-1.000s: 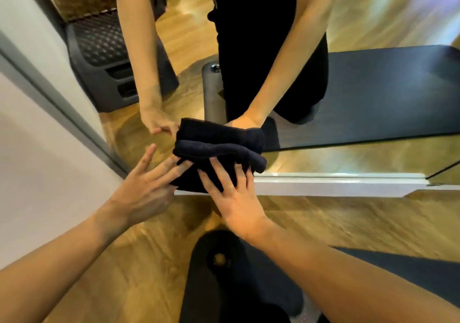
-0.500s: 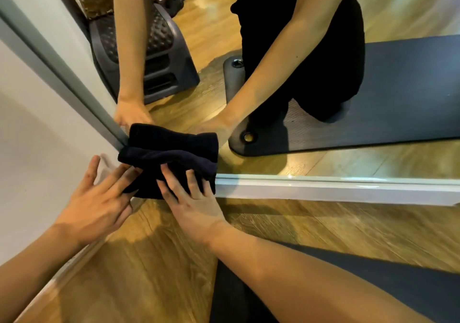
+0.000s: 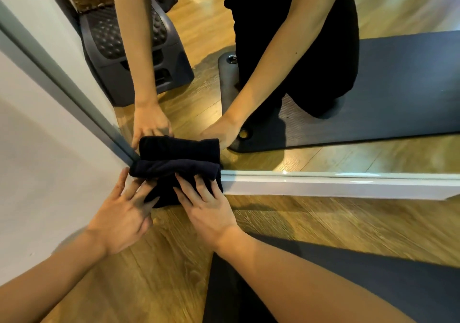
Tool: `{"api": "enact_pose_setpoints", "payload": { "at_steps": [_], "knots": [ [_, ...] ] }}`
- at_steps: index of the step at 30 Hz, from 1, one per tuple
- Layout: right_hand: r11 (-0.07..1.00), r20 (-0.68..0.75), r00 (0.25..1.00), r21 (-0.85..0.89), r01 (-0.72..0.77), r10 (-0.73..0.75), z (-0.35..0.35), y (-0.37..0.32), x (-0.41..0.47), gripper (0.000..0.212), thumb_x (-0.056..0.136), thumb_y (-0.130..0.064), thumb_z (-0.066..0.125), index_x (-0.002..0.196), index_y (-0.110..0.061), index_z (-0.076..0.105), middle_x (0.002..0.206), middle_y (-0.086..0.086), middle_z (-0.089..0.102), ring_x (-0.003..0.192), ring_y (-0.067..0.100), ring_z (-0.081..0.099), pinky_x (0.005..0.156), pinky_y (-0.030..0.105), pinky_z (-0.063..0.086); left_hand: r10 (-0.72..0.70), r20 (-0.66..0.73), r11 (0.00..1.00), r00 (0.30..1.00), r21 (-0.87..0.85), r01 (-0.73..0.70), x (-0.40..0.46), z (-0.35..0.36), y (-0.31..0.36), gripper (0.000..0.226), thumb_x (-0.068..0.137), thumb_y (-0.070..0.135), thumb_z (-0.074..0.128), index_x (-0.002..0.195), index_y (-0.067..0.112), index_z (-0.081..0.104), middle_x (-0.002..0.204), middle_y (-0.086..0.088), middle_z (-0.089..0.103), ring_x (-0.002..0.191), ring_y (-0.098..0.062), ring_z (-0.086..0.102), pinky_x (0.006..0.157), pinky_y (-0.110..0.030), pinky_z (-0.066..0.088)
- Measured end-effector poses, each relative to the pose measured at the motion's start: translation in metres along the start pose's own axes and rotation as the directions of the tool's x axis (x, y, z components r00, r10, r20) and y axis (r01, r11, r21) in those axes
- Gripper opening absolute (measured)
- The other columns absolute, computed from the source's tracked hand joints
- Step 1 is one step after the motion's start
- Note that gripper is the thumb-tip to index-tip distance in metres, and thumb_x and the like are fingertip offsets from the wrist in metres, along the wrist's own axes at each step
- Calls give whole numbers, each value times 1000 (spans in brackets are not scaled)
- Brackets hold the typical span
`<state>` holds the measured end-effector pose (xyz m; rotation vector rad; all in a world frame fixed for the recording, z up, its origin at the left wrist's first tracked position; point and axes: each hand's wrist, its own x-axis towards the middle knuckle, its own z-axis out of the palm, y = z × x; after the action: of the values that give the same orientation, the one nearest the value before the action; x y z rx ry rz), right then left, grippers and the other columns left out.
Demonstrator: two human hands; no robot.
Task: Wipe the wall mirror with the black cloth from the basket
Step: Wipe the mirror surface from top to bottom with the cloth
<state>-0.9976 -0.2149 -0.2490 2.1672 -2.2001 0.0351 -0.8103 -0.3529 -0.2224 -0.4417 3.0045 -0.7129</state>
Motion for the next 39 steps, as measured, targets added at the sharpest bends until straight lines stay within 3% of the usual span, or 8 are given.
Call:
{"api": "enact_pose_setpoints", "payload": {
  "at_steps": [7,11,16,22,27,32,35,39],
  "knots": [
    [996,16,1000,-93,-7,9,13,45,-37,81,104,-29,48,162,-17,-7,169,8,-16,154,39,-11,120,54,-15,99,-53,993,994,-60,-102,31,-11,33,47,83,33,45,109,11,76,133,-21,55,125,-46,54,120,-64,20],
    [993,-8,1000,-119,-13,12,17,80,-62,78,93,-32,60,161,-20,26,168,7,20,151,37,21,125,52,11,116,19,992,993,-50,-115,56,-19,62,52,83,36,40,115,13,74,137,-21,52,127,-47,51,123,-58,10],
    [980,-12,1000,-196,-29,27,15,125,-102,94,83,-35,73,162,-19,24,166,9,9,149,37,12,125,52,3,192,6,978,981,-82,-191,90,-40,96,51,86,36,44,125,16,70,143,-15,50,135,-40,47,121,-61,19],
    [969,-11,997,-233,-80,80,10,190,-161,104,71,-35,82,160,-19,30,166,12,15,146,40,20,123,55,12,255,-20,963,967,-90,-256,143,-71,158,52,86,39,44,126,17,70,146,-14,48,137,-38,47,122,-59,13],
    [955,-27,993,-270,-121,118,3,252,-214,90,76,-32,75,157,-20,39,164,12,31,144,42,25,122,59,19,287,16,944,958,-176,-279,192,-106,216,45,78,41,73,118,22,75,143,-13,58,134,-35,48,120,-58,19],
    [932,-52,982,-311,-187,179,-4,310,-270,85,80,-28,74,157,-22,39,163,9,30,144,42,29,119,60,20,352,-14,914,936,-211,-347,243,-135,273,44,83,39,70,123,22,73,144,-11,57,130,-31,54,124,-56,19],
    [924,-51,980,-328,-197,191,-10,343,-298,83,78,-25,71,155,-23,42,163,9,30,145,42,33,116,62,20,342,-36,931,939,-122,-344,270,-151,305,53,94,41,56,142,19,58,153,-11,46,132,-31,47,125,-58,5],
    [922,-3,980,-339,-189,200,-20,377,-326,80,77,-24,71,153,-23,45,162,9,35,147,42,33,116,64,20,389,-28,921,921,-4,-389,296,-164,338,61,107,40,27,161,15,15,168,-14,7,149,-38,14,116,-61,-22]
  ]
}}
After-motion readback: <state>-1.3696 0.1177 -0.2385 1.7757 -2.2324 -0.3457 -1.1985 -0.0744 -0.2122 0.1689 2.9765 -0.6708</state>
